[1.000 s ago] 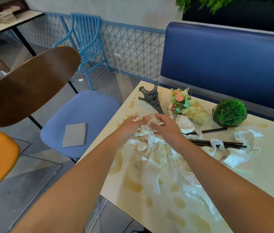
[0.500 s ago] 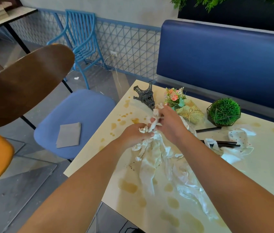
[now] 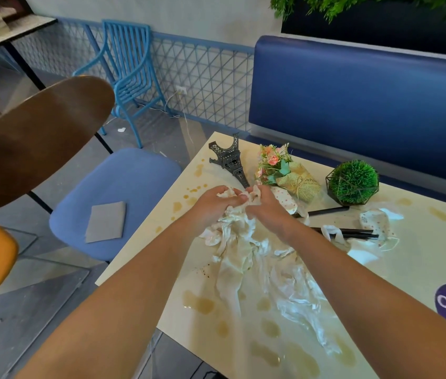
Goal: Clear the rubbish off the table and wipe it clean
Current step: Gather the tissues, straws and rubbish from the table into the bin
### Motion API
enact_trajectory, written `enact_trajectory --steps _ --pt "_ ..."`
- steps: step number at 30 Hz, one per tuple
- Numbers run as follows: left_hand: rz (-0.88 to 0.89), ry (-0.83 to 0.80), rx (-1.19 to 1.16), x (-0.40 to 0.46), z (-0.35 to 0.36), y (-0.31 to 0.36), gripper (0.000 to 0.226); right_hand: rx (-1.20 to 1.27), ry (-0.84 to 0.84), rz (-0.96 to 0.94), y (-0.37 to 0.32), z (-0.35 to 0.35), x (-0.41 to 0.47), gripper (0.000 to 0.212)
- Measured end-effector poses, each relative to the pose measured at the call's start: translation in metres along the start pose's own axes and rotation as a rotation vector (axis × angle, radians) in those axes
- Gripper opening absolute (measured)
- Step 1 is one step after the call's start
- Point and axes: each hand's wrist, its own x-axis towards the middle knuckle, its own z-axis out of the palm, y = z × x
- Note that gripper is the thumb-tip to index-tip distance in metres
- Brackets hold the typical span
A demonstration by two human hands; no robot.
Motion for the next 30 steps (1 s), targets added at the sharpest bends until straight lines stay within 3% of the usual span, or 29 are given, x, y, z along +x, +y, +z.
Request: enact_trajectory --steps 2,3,8,14,18,22,24,26,28,30 --pt "0.005 -0.031 -0.018 -0.005 0.001 0.004 0.019 -0.053 -0.059 -0.057 0.001 -0.003 -0.003 0.054" --pt "0.025 -0.048 0.002 -0.006 0.000 0.004 0.014 -0.077 -0.067 -0.065 0.001 -0.006 -0.004 0.050" --pt "0.077 -0.067 0.095 -0.012 -0.005 -0.001 0.011 -0.019 0.036 -0.023 0.006 -0.015 -0.003 0.037" --pt "0.062 -0.004 0.333 -0.012 0.002 -0.015 0.029 0.019 0.148 0.089 0.025 -0.012 -0.005 0.029" --pt "0.059 0.007 0.396 -0.016 0.001 -0.024 0.025 -0.222 0.138 0.105 0.046 -0.012 -0.001 0.008" --pt "0.081 0.016 0.357 -0.015 0.001 -0.031 0.026 -0.596 0.154 0.123 0.070 -0.006 -0.007 0.047" --pt "0.111 0.022 0.347 -0.016 0.000 -0.033 0.033 -0.765 0.143 0.108 0.082 -0.003 -0.010 0.048" --pt "0.111 0.018 0.328 -0.015 -0.001 -0.033 0.037 -0.895 0.131 0.115 0.088 -0.001 -0.012 0.035" --pt "0.092 0.013 0.343 -0.012 -0.004 -0.034 0.026 -0.927 0.157 0.098 0.090 0.000 -0.012 0.026" --pt "0.060 0.032 0.359 -0.010 -0.005 -0.032 0.013 -0.773 0.223 0.072 0.087 0.001 -0.012 0.027"
